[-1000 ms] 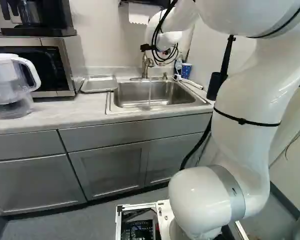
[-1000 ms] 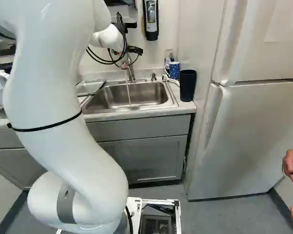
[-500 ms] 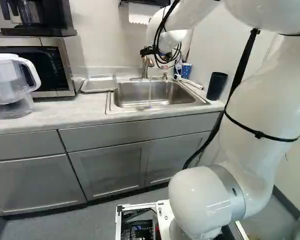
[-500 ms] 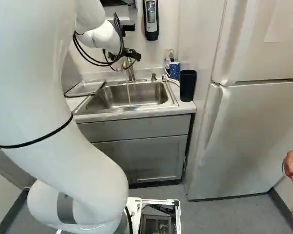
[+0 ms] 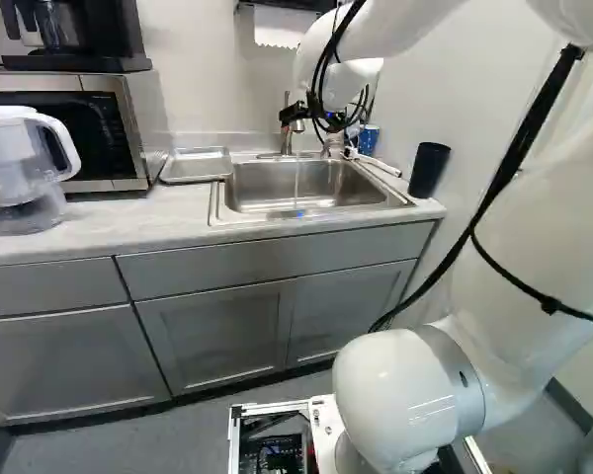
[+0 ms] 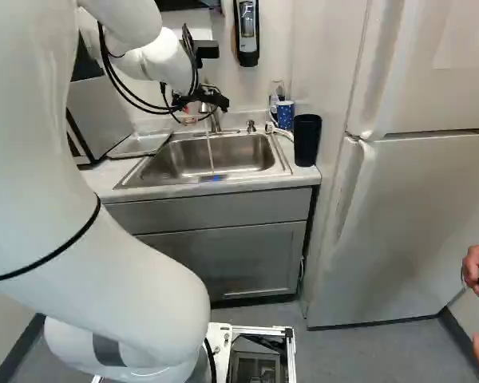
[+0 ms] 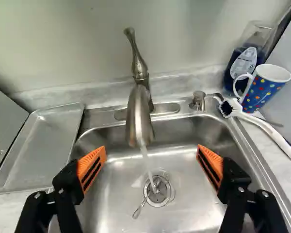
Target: Rinse the cup and place it in the tray
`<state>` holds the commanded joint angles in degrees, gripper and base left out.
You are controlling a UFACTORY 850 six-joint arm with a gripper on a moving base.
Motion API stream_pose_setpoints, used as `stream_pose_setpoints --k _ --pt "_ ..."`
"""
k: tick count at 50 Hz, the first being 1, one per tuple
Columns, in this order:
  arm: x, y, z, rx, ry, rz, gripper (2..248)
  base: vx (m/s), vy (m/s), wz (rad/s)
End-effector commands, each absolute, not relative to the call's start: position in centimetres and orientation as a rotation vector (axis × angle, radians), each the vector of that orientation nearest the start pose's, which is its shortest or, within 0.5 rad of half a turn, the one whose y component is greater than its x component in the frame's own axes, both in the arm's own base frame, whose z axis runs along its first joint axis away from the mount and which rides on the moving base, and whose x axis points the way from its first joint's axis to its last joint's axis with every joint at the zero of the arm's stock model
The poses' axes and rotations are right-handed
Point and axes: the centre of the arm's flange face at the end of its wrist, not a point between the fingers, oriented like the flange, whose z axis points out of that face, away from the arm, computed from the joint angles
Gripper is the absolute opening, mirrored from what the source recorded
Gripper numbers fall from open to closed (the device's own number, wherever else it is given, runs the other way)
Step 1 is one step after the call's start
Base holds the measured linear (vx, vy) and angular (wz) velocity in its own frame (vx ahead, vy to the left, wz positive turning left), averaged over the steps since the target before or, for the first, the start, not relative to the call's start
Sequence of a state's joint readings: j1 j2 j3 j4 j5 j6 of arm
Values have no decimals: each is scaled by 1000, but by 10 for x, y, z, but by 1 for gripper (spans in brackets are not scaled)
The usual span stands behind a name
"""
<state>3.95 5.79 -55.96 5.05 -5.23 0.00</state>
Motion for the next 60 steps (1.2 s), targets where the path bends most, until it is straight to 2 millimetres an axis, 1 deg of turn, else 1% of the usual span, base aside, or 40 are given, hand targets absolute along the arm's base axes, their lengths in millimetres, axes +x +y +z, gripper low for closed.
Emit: stream_pose_setpoints --k 14,23,49,60 --pt "453 22 627 -2747 48 -1371 247 0 0 0" --pt "440 12 626 -2753 77 -1378 247 0 0 0" --pt "439 11 626 -2754 81 -1379 247 0 0 0" --pt "438 2 626 -2760 107 -1383 247 0 0 0"
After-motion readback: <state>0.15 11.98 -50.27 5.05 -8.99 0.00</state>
